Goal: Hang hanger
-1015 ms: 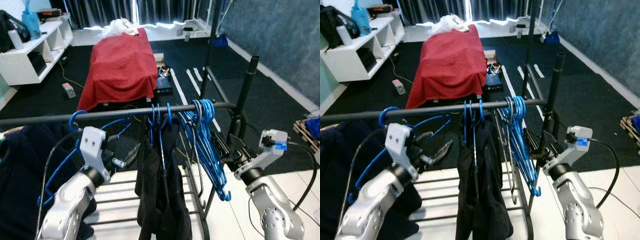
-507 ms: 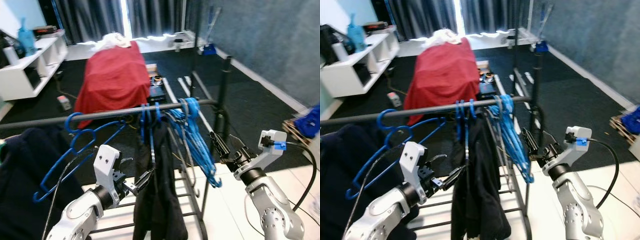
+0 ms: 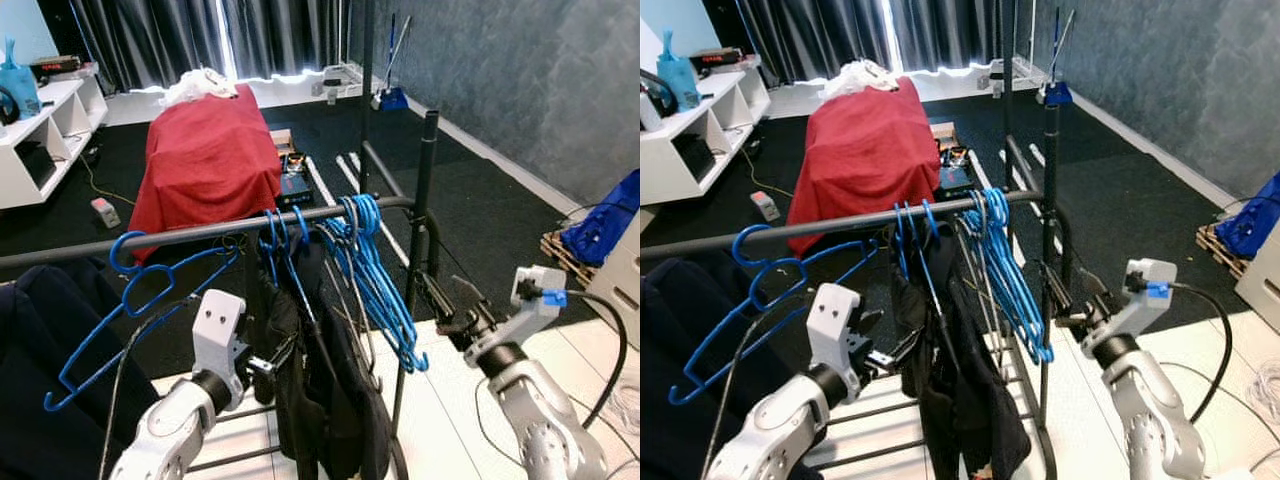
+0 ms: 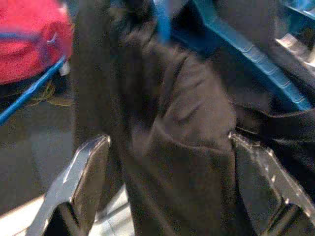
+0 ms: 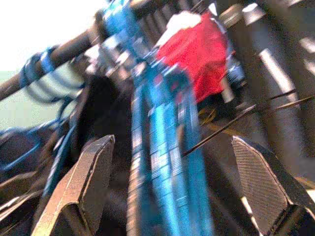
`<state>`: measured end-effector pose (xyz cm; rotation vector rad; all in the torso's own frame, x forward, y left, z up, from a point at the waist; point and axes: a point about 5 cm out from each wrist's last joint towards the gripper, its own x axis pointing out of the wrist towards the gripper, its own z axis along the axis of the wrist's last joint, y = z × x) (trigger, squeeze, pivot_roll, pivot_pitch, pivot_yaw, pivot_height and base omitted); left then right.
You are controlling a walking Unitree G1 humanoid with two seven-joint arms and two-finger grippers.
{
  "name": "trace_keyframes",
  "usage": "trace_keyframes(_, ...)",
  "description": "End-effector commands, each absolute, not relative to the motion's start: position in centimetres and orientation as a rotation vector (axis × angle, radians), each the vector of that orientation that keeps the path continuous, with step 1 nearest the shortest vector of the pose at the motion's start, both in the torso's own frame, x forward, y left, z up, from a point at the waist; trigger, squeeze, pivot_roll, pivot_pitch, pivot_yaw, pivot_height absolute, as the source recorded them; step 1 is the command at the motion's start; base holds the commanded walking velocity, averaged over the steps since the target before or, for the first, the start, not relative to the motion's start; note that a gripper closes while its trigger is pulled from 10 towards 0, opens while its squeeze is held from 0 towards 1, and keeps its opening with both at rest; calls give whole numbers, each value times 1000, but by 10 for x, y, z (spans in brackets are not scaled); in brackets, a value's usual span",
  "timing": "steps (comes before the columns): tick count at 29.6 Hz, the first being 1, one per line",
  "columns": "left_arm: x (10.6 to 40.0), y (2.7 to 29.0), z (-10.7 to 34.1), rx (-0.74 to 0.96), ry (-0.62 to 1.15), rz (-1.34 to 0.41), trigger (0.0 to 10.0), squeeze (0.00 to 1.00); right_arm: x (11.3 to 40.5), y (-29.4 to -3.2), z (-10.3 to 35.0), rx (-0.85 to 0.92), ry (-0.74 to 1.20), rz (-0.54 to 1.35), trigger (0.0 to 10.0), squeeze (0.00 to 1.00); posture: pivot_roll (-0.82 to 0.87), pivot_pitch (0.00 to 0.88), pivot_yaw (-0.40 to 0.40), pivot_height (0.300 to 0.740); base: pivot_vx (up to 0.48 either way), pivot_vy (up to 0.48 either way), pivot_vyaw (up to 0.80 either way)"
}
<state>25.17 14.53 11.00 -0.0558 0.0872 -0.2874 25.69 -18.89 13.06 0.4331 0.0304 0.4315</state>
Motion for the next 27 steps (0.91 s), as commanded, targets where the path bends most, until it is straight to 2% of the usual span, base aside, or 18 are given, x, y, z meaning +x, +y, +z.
trace_keyframes(1, 250, 152, 104, -51, 111, -228, 10000, 0, 248, -173, 130, 458, 82, 570, 10000, 0, 13, 3, 0, 740, 0, 0, 0)
trace_keyframes(11, 252, 148, 102, -61, 127, -241, 10000, 0, 243, -171, 129, 460, 90, 604, 10000, 0, -22, 5, -7, 740, 0, 0, 0)
trace_keyframes(12, 254, 140, 102, -53, 132, -242, 10000, 0, 244, -180, 130, 439, 71, 573, 10000, 0, -54, 6, -9, 740, 0, 0, 0)
trace_keyframes(15, 256, 133, 103, -31, 132, -260, 10000, 0, 244, -184, 131, 426, 65, 557, 10000, 0, -63, 4, -4, 740, 0, 0, 0)
trace_keyframes(22, 260, 116, 105, 22, 129, -354, 10000, 0, 242, -185, 132, 425, 66, 550, 10000, 0, -84, 0, 11, 740, 0, 0, 0)
trace_keyframes(27, 261, 113, 105, 54, 129, -347, 10000, 0, 242, -185, 133, 425, 67, 550, 10000, 0, -87, 0, 14, 740, 0, 0, 0)
